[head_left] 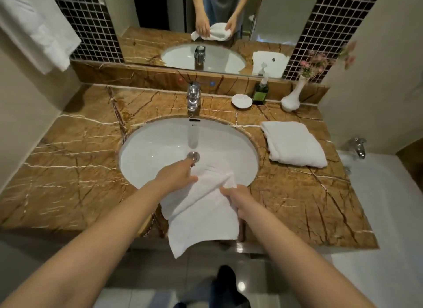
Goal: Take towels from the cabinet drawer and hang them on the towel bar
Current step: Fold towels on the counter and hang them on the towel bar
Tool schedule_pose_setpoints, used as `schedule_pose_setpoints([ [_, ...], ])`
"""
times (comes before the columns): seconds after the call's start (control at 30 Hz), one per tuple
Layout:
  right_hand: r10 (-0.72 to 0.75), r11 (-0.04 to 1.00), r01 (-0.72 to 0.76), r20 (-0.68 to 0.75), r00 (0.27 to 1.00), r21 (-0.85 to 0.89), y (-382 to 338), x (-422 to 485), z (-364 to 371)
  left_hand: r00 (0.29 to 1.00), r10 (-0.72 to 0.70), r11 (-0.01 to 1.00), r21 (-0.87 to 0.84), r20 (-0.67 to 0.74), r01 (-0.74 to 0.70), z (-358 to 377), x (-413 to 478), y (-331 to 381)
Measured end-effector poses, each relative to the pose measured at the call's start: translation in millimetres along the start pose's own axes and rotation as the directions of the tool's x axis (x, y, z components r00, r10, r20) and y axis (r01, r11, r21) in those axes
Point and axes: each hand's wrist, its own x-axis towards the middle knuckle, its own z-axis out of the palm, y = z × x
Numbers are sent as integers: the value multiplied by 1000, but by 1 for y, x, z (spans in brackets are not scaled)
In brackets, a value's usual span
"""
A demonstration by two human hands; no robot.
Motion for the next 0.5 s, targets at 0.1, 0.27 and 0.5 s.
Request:
schedule_pose_setpoints([
  [0.1, -85, 983, 66, -103, 991, -173, 14, 7, -1, 998, 6, 999, 46, -61, -3, 22, -3, 1],
  [0.27, -299, 824, 163, -172, 939, -543, 32, -2, -5, 988, 46, 993, 112, -150, -29, 48, -13, -2],
  [0.5, -465, 644, 192, -179, 867, -740, 32, -13, 0, 982, -7, 988, 148, -188, 35, 44, -23, -14],
])
